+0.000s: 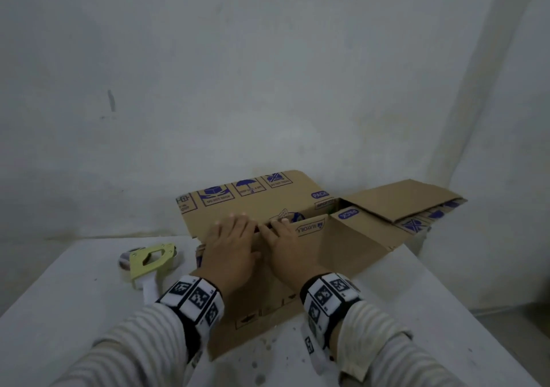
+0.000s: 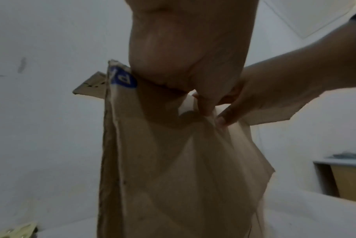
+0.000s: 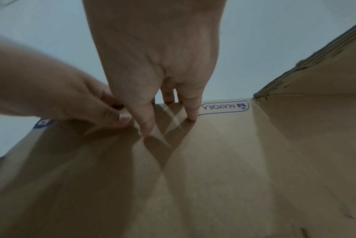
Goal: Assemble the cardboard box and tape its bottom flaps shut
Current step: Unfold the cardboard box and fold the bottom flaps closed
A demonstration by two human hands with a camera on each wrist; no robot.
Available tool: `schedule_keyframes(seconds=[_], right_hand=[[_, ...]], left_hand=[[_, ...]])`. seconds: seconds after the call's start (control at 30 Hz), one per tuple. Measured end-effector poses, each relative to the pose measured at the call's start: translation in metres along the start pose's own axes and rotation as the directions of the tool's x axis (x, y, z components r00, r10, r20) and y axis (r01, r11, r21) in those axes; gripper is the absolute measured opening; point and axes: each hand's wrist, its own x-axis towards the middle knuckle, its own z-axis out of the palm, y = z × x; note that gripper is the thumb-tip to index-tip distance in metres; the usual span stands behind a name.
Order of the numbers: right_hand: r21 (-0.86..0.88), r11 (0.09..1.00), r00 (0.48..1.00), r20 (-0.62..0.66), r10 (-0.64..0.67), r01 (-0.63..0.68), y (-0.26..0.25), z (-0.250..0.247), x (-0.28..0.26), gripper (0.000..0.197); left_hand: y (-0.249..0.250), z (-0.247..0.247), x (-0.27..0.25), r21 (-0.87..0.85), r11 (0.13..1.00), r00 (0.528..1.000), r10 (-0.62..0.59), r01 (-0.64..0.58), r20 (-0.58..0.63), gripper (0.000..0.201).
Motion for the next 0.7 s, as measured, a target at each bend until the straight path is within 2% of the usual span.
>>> schedule_keyframes(seconds=[0.07,0.13,0.23,0.3,0.37,0.53,0.63,0.7], right_hand=[[-0.015,1.000,1.000,-0.001,0.026,-0.026,0.011,-0.004,-0.005,0.063],[-0.047,0.992,0.989,-0.089,0.116,-0.120,0.026,-0.010,-0.011,0.060],[-0.075,0.936,0.916,-0.246,0.317,-0.344,0.053,-0.015,-0.020,0.058],[-0.087,0.905,0.891,-0.239,0.386,-0.416,0.066,-0.016,-0.025,0.060],[-0.118,0.895,0.888,-0.233,0.397,-0.431,0.069,-0.015,-0.028,0.060],[-0.147,0.823,0.824,-0.262,0.503,-0.549,0.089,-0.019,-0.034,0.049],[-0.167,0.846,0.860,-0.169,0.481,-0.506,0.109,-0.014,-0.037,0.054],[-0.144,0.877,0.889,-0.099,0.448,-0.458,0.116,-0.009,-0.036,0.060]], left_hand=[[0.000,0.005,0.001,0.085,0.996,1.000,0.004,-0.002,-0.026,0.068],[-0.002,0.007,0.002,0.103,0.995,0.999,0.000,0.006,-0.053,0.070],[-0.009,0.006,0.007,0.092,0.996,0.999,-0.005,0.008,-0.032,0.072],[-0.010,0.004,0.009,0.088,0.996,1.000,-0.003,0.006,-0.030,0.072],[-0.007,0.003,0.009,0.086,0.996,1.000,-0.002,0.003,-0.014,0.072],[-0.007,0.001,0.012,0.059,0.998,1.000,-0.026,0.027,-0.012,0.068],[-0.003,-0.001,0.016,0.061,0.995,0.994,-0.088,0.085,0.058,0.064],[0.007,-0.003,0.022,0.034,0.988,0.981,-0.156,0.153,0.112,0.052]])
